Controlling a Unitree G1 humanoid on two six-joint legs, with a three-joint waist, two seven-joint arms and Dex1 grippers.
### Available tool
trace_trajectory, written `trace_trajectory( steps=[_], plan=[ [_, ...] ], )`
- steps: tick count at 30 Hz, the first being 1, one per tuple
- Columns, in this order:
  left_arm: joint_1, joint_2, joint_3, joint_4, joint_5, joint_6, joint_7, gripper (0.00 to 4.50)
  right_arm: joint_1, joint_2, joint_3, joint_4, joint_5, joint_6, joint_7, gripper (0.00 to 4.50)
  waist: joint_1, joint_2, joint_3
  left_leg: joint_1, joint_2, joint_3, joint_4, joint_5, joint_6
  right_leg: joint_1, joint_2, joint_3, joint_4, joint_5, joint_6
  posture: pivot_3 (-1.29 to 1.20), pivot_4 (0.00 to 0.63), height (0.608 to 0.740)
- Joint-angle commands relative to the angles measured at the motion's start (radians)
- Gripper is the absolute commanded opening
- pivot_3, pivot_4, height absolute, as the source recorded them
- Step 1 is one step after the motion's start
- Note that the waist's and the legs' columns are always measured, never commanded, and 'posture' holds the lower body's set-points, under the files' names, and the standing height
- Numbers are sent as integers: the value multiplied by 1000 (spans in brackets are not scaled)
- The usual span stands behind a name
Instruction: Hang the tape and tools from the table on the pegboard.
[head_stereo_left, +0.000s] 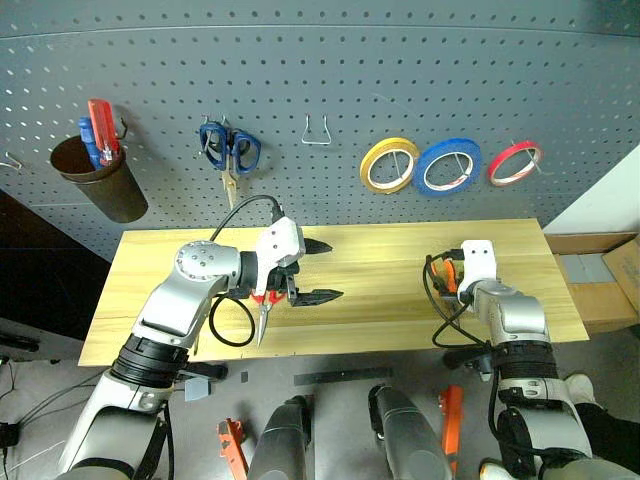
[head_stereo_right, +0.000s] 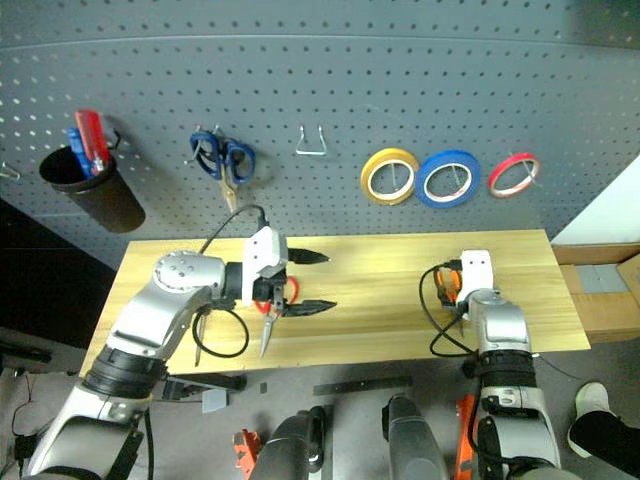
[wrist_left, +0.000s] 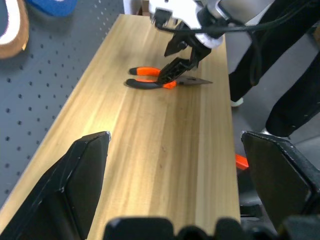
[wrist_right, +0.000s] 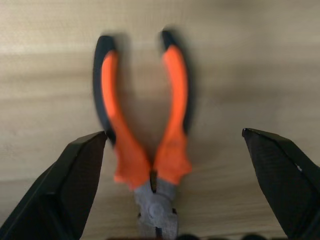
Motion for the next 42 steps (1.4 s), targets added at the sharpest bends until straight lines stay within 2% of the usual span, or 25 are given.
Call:
trace_trajectory(
  steps=[1, 12, 15, 19, 21, 26, 30, 33, 37, 42],
  plan=[
    [1, -3, 2, -45, -3, 2, 10, 4500, -52, -14, -8, 90, 22, -59, 0, 4489, -3, 0, 0, 0, 0, 0, 0, 0, 0, 0, 0, 0, 0, 0, 0, -121, 251, 740],
    [4, -16, 2, -52, -2, 9, 24, 4500, -146, -56, 20, 365, 28, -133, 10, 4489, -3, -3, -4, 1, 0, 1, 1, 0, 0, 1, 0, 1, 0, 1, 1, -119, 244, 740],
    [9, -21, 11, -54, -10, 18, 34, 4500, -156, -61, 28, 392, 25, -148, 13, 3971, -3, -4, -6, 1, 0, 0, 2, 0, 0, 2, 0, 0, 0, 1, 1, -120, 240, 740],
    [22, -34, 47, -66, -51, 66, 67, 4500, -136, -49, 69, 356, 1, -166, 9, 2796, -3, -5, -6, 2, 0, 0, 2, 0, 0, 3, 0, 0, 0, 2, 1, -123, 238, 740],
    [26, -41, 72, -80, -89, 111, 83, 4500, -117, -38, 81, 314, 0, -164, 0, 2777, -3, -5, -7, 2, 0, 0, 2, 0, 0, 3, 0, 0, 0, 2, 1, -125, 239, 740],
    [85, -9, 155, -136, -151, 196, 119, 4500, 6, 26, 111, -48, 21, -63, -23, 2776, -8, -5, -7, 2, 2, -3, 1, 0, 0, 3, 1, 0, 1, 2, 1, -130, 241, 740],
    [132, 22, 267, -179, -237, 285, 151, 4500, 131, 59, 239, -564, 56, 97, 22, 2774, -11, -4, -6, -1, 1, -5, 1, 0, 0, -2, 1, 1, 2, 2, 1, -119, 243, 740],
    [160, 38, 348, -190, -287, 323, 183, 4500, 191, 112, 347, -873, 82, 205, 15, 2774, -13, -4, -7, -3, 1, -4, 1, 0, 0, -7, 0, 2, 4, 2, 1, -115, 242, 740],
    [194, 48, 433, -175, -310, 294, 202, 4500, 142, 162, 431, -1007, 62, 222, -17, 2774, -11, -4, -7, -3, 2, -5, 0, 1, -1, -8, 1, 1, 4, 2, 1, -110, 236, 740],
    [229, 69, 520, -141, -321, 221, 186, 4500, -70, 216, 391, -912, 57, 156, -29, 2773, 3, -7, -9, -3, 1, -3, 2, 1, -2, -8, -1, 1, 1, 3, 0, -86, 216, 740]
  ],
)
